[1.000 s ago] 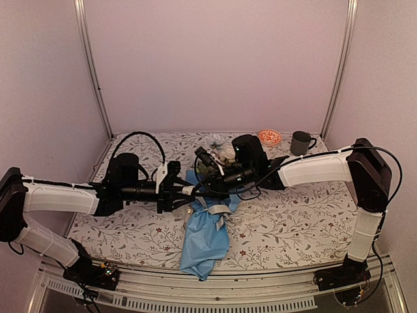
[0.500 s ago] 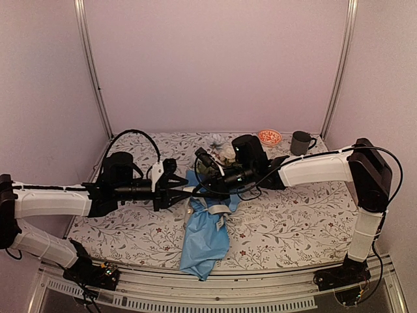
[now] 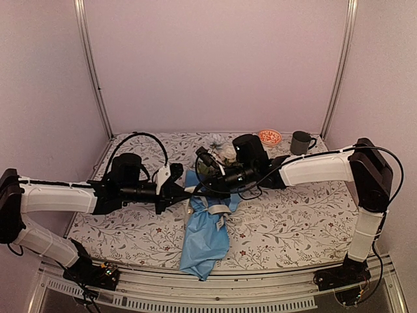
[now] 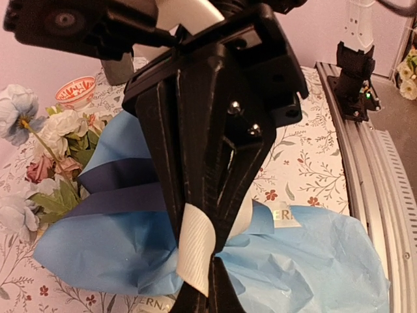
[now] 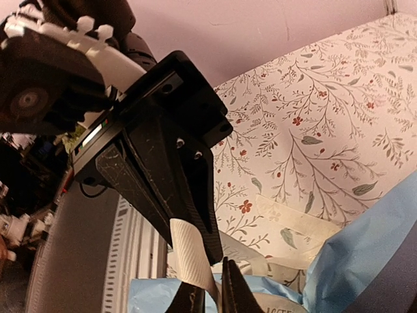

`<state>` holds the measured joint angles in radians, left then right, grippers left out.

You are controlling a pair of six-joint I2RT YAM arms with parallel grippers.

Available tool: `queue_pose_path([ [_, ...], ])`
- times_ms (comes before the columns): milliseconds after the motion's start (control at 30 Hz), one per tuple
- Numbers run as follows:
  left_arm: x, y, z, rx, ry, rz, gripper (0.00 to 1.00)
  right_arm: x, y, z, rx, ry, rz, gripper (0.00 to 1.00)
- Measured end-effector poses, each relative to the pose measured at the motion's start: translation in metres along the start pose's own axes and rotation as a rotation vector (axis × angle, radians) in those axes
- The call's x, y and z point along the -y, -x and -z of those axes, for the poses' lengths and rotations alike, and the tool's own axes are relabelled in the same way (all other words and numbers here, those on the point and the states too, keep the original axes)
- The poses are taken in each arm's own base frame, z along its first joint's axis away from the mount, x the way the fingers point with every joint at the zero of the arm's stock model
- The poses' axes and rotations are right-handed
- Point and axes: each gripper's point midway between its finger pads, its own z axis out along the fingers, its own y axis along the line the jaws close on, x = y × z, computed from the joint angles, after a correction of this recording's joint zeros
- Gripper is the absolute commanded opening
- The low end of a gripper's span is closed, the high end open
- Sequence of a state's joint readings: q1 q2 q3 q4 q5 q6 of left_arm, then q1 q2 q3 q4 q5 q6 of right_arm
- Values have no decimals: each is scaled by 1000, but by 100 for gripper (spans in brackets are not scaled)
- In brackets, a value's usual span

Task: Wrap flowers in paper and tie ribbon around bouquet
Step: Pass from the right arm to the left, then cross the half-tied ribbon over the folded bouquet.

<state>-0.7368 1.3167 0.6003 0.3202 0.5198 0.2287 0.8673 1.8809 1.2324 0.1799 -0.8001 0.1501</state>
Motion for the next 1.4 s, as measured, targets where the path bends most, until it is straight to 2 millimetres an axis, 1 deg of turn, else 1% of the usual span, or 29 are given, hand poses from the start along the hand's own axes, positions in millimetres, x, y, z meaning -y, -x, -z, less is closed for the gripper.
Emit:
queue_pose_path([
  [33, 0, 1, 0, 4, -3, 1, 0, 0, 1, 1, 2, -6, -2, 21],
  [67, 1, 2, 0, 9, -6, 2, 0, 0, 3, 2, 6, -16, 6, 30],
  [100, 1, 5, 1, 19, -5, 4, 0, -1, 5, 4, 10, -23, 8, 36],
  [200, 0, 14, 4, 55, 8, 10, 0, -3, 9, 17, 25, -66, 12, 46],
  [333, -6, 22, 5, 85, 38, 49, 0, 0, 18, 39, 43, -178, -11, 55],
  [433, -9, 23, 5, 99, 69, 86, 0, 10, 22, 67, 48, -343, -46, 56],
  [500, -8, 21, 4, 105, 85, 107, 0, 18, 17, 85, 38, -445, -75, 55],
  [533, -8, 20, 3, 107, 97, 122, 0, 22, 11, 94, 24, -498, -98, 52],
  [600, -8, 21, -1, 113, 124, 144, 0, 30, -9, 107, -25, -578, -147, 48],
  [667, -8, 23, -4, 121, 159, 167, 0, 36, -33, 112, -86, -616, -191, 47],
  [800, -11, 25, -10, 133, 221, 210, 0, 40, -84, 112, -210, -621, -264, 48],
  [900, -16, 22, -17, 131, 253, 249, 0, 48, -104, 105, -265, -615, -282, 51],
  [967, -20, 18, -23, 123, 271, 277, 0, 56, -120, 97, -309, -606, -292, 55],
  [1067, -21, 13, -30, 111, 285, 303, 0, 63, -137, 90, -357, -590, -298, 61],
  [1133, -20, 13, -31, 110, 290, 310, 0, 65, -141, 87, -363, -578, -282, 62],
  [1267, -19, 14, -32, 114, 298, 314, 0, 66, -147, 85, -365, -561, -248, 62],
  [1300, -20, 13, -32, 114, 301, 315, 0, 67, -150, 84, -371, -559, -241, 62],
  [1367, -20, 13, -31, 113, 306, 315, 0, 71, -158, 81, -388, -557, -237, 56],
  [1400, -21, 13, -31, 113, 308, 315, 0, 74, -164, 79, -402, -556, -238, 44],
])
